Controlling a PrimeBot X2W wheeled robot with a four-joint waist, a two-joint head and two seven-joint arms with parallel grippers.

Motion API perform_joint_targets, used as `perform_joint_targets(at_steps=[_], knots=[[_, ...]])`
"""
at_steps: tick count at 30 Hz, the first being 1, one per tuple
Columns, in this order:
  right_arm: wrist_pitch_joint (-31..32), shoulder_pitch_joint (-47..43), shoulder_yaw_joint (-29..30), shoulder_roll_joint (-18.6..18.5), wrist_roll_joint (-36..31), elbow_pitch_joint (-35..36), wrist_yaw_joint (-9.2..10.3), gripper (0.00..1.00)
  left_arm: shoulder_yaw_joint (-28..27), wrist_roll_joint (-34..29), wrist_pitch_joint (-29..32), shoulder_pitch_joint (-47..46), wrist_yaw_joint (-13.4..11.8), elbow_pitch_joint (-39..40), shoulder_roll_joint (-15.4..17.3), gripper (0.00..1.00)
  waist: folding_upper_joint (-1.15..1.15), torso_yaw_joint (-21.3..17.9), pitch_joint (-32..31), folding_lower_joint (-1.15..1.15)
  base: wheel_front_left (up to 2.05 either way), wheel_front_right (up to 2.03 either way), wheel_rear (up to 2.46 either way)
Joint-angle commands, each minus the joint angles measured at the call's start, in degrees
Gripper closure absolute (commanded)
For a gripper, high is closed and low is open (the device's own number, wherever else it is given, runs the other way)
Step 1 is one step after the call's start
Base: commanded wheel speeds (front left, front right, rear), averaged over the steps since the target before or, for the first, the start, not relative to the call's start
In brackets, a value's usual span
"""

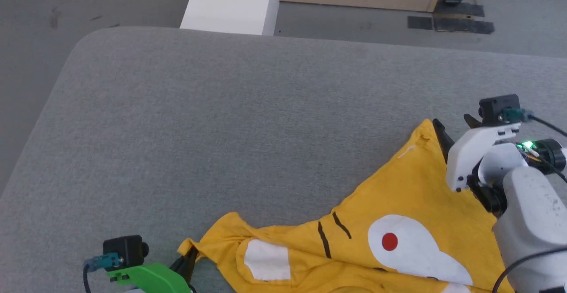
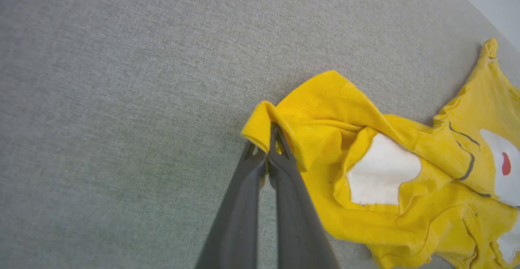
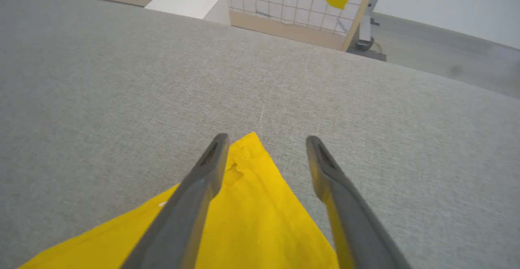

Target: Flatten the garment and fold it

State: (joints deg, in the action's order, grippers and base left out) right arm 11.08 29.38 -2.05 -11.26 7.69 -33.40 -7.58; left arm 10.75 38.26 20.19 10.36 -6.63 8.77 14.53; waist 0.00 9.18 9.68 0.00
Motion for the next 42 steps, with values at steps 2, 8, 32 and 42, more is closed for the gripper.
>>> perform_joint_targets(at_steps=[2, 8, 32, 42], knots=[[3.1, 3.6, -0.1, -0.3, -0.5, -3.9, 0.09, 0.0, 0.4, 0.5, -0.7, -1.6, 0.6, -0.9, -0.6, 1.0, 0.0, 2.9, 2.6, 0.0, 0.0, 0.0, 0.0], [11.6, 9.7, -0.5, -0.8, -3.5, -11.4, 0.09, 0.0, 0.9, 0.9, -1.9, -3.1, 1.5, -2.8, -1.4, 1.0, 0.0, 5.3, 5.0, 0.0, 0.0, 0.0, 0.0], [-7.6, -10.9, 6.6, 3.6, 1.3, 5.1, 0.09, 1.0, 0.1, 0.2, -2.7, 0.0, 0.4, -2.6, 0.8, 1.0, 0.0, -0.5, -3.0, 0.0, 0.0, 0.0, 0.0], [-6.1, -27.5, 14.5, 7.7, 3.5, 24.8, 0.09, 1.0, -2.7, 0.7, -8.2, -2.8, 2.4, 1.6, 1.4, 1.0, 0.0, -5.7, -5.0, 0.0, 0.0, 0.0, 0.0]])
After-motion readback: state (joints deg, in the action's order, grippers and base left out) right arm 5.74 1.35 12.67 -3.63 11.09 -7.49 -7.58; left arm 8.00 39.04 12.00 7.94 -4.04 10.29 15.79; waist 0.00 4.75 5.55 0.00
